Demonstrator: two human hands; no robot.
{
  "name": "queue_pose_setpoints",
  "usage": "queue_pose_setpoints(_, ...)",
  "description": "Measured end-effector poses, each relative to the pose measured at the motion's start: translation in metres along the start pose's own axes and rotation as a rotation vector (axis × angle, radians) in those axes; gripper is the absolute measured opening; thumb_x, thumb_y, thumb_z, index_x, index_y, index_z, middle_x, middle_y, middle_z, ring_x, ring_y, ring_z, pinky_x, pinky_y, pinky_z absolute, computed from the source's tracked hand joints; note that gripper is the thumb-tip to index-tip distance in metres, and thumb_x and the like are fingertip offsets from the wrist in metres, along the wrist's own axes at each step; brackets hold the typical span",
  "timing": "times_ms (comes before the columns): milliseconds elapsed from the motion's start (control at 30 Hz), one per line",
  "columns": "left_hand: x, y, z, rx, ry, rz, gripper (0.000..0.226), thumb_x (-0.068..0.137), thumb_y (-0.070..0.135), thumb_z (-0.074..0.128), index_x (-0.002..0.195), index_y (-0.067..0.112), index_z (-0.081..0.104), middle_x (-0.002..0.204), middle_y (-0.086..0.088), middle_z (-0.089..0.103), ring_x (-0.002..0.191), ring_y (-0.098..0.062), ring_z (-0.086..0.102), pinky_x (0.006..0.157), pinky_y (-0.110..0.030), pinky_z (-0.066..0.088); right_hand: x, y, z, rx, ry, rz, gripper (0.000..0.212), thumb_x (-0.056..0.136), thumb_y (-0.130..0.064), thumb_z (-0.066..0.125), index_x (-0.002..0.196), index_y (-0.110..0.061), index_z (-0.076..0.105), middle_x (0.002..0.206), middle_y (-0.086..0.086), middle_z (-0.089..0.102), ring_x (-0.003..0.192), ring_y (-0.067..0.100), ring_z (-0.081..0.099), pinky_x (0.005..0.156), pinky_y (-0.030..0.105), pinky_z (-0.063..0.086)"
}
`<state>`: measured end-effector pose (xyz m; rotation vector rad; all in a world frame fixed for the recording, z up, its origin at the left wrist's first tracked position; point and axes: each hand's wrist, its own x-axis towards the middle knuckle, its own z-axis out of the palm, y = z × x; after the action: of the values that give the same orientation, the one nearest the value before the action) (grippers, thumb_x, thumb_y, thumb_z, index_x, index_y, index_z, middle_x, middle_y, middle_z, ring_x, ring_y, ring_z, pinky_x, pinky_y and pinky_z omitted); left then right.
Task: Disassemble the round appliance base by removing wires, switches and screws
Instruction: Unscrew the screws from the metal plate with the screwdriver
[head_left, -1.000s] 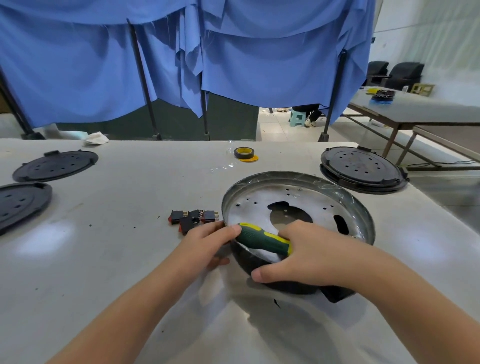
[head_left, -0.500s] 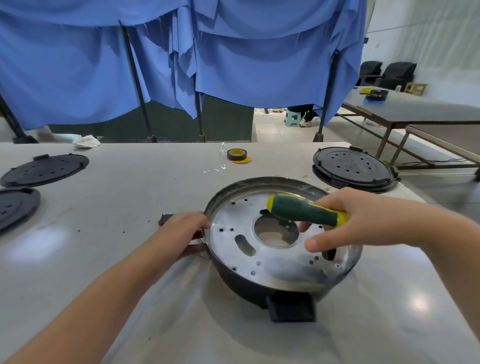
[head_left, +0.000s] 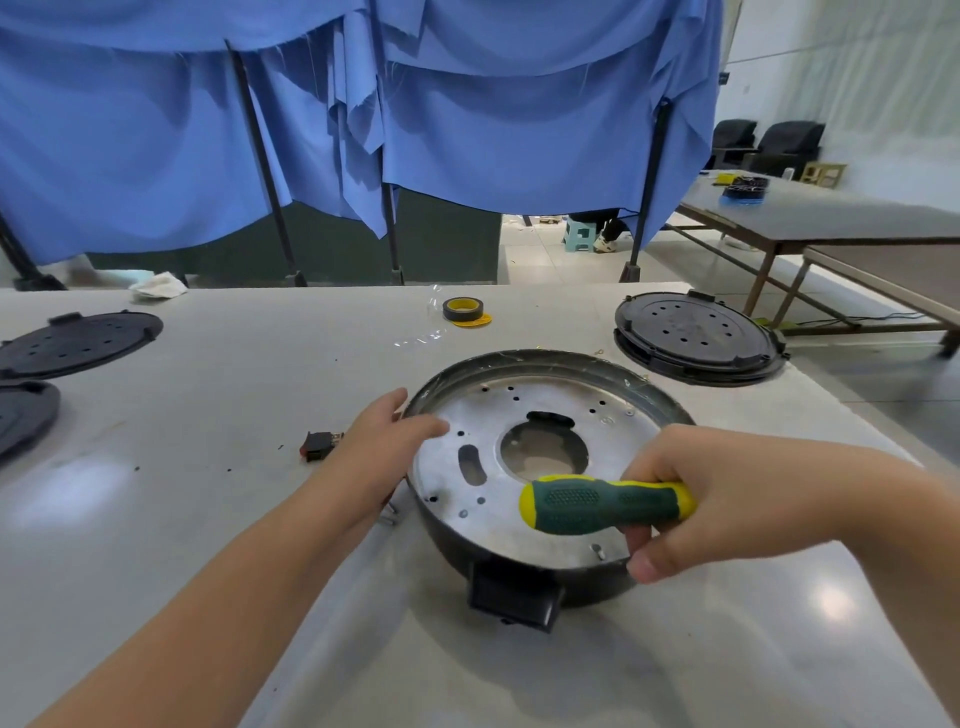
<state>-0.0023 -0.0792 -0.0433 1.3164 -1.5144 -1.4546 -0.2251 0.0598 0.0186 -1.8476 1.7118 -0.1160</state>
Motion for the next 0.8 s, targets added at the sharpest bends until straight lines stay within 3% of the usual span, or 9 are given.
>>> queue_pose_setpoints(133,-0.027,-0.003,0.012,0.046,-0.007,0.069,0.091,0.077,0.017,0.071,0.149,0.033,0.017,0.143,0.009,0.034,0.121,-0.009,0.036,0.098,-0.029,0.031,0.002,-0.006,0.004,-0.036,0.059,0.029,0.015,0.069,-0.045,0.074,0.074,-0.033,0.066,0.061,-0.011,0.060,0.055,0.000,0.053,0.060,0.024,0.045)
queue_pose_setpoints(267,-0.040,-0.003,0.021,0.140,-0.001,0.135,0.091,0.077,0.003,0.064,0.148,0.036,0.017,0.151,0.005,0.028,0.133,-0.015,0.036,0.103,-0.031,0.035,0.005,-0.015,0.010,-0.109,0.136,0.061,0.015,0.071,-0.047,0.072,0.073,-0.036,0.063,0.059,-0.009,0.058,0.052,0.003,0.052,0.053,0.022,0.042)
queue_pose_setpoints(467,-0.031,-0.001,0.018,0.238,-0.003,0.206,0.085,0.079,-0.012,0.043,0.145,0.038,0.024,0.146,0.008,0.035,0.127,-0.011,0.040,0.096,-0.023,0.037,0.008,-0.025,0.016,-0.144,0.128,0.026,0.030,0.073,-0.053,0.069,0.078,-0.025,0.060,0.064,0.002,0.058,0.054,0.009,0.053,0.053,0.026,0.040)
queue_pose_setpoints(600,-0.008,0.003,0.012,0.261,-0.053,0.233,0.083,0.078,-0.015,0.048,0.140,0.038,0.034,0.132,0.016,0.043,0.118,-0.004,0.042,0.072,-0.005,0.038,0.010,-0.029,0.008,0.079,0.133,-0.098,0.050,0.073,-0.070,0.059,0.082,-0.021,0.059,0.065,0.002,0.052,0.056,0.009,0.049,0.056,0.028,0.041)
queue_pose_setpoints(700,0.007,0.008,0.007,0.350,-0.161,0.238,0.081,0.076,-0.015,0.041,0.138,0.037,0.037,0.131,0.009,0.048,0.117,-0.011,0.048,0.072,-0.015,0.041,0.012,-0.030,0.000,0.370,0.196,-0.188,0.039,0.083,-0.064,0.043,0.086,-0.029,0.059,0.069,-0.008,0.051,0.059,0.005,0.045,0.054,0.018,0.040)
queue_pose_setpoints(800,0.015,0.018,0.005,0.521,-0.307,0.236,0.082,0.079,-0.010,0.043,0.144,0.037,0.027,0.143,0.006,0.038,0.124,-0.014,0.042,0.079,-0.018,0.041,0.015,-0.031,-0.006,0.598,0.239,-0.276,0.032,0.092,-0.048,0.042,0.100,-0.020,0.056,0.073,-0.005,0.051,0.060,0.007,0.045,0.053,0.019,0.041)
